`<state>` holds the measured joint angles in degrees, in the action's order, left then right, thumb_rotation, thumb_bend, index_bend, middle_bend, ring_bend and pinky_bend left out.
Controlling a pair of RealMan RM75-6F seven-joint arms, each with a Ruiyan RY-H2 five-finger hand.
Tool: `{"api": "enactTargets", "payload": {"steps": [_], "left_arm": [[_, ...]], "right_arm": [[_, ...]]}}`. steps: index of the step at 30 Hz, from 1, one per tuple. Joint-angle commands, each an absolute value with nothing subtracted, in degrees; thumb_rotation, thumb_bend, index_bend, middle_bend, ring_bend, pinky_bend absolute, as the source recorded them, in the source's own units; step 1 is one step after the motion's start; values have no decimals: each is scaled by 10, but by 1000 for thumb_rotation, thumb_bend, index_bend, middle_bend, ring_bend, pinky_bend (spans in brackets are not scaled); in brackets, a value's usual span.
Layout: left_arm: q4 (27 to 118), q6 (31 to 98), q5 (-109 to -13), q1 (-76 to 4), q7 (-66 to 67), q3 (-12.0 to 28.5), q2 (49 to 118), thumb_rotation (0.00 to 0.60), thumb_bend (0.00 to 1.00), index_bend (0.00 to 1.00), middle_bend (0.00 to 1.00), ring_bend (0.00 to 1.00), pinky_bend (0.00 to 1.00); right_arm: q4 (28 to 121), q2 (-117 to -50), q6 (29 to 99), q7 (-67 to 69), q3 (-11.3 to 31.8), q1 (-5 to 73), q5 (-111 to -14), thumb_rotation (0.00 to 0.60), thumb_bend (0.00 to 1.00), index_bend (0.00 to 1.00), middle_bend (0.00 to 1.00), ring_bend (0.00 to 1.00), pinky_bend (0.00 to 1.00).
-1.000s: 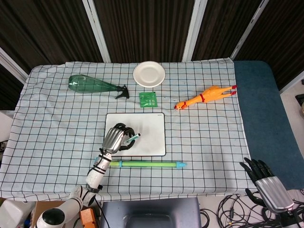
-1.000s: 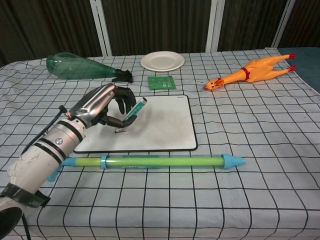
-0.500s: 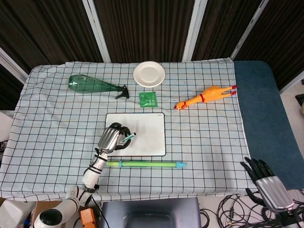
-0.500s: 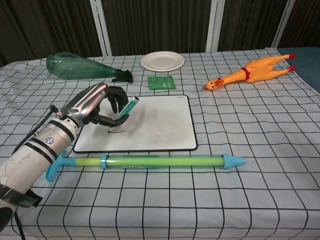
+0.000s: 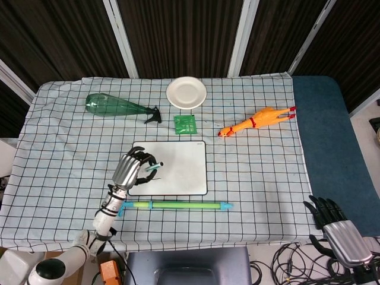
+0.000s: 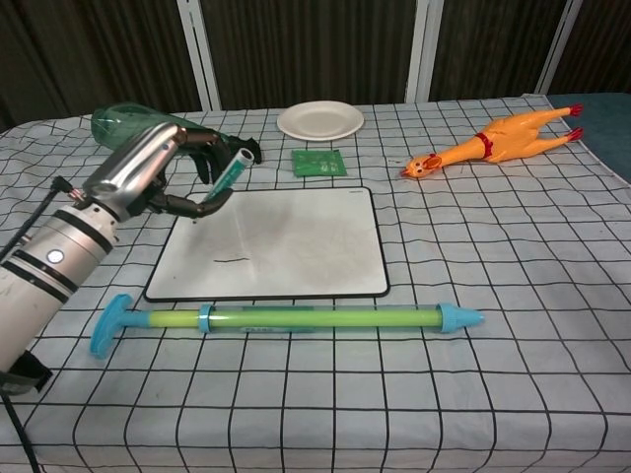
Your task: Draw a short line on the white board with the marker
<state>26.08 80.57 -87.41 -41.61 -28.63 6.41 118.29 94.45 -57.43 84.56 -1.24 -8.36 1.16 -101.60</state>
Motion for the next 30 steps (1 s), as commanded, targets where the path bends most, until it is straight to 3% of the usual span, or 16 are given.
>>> {"api": "enactTargets", "payload": {"steps": [1,8,15,20,24,30], "left_arm": [[242,801,-878,-393,-244,52,1146,600,498,781,756,494,293],[167,746,-857,-355,-192,47,1117,600,472,775,747,461,275],[132,664,-842,-337,-146,45,1117,600,480,686,668,354,208],[130,652,-852,-335,-130,31,1122,600,475,546,553,290,171],[135,650,-857,-336,-128,26,1125,600,429,368,419,199,136],[153,656,-861,-332,-142,22,1120,600,369,266,378,146,96]], "right_arm": [[944,-573,850,-8,-84,10,-1019,600,328,0,0,0,73],[941,-571,854,-1,-87,9,-1026,600,328,0,0,0,74],[942,-572,853,-6,-88,8,-1029,600,328,0,0,0,74],[942,-573,852,-8,-87,9,-1027,600,328,0,0,0,74],[943,-573,851,-8,-87,9,-1027,600,328,0,0,0,74],[942,-572,854,-4,-87,8,-1028,600,328,0,0,0,74]]}}
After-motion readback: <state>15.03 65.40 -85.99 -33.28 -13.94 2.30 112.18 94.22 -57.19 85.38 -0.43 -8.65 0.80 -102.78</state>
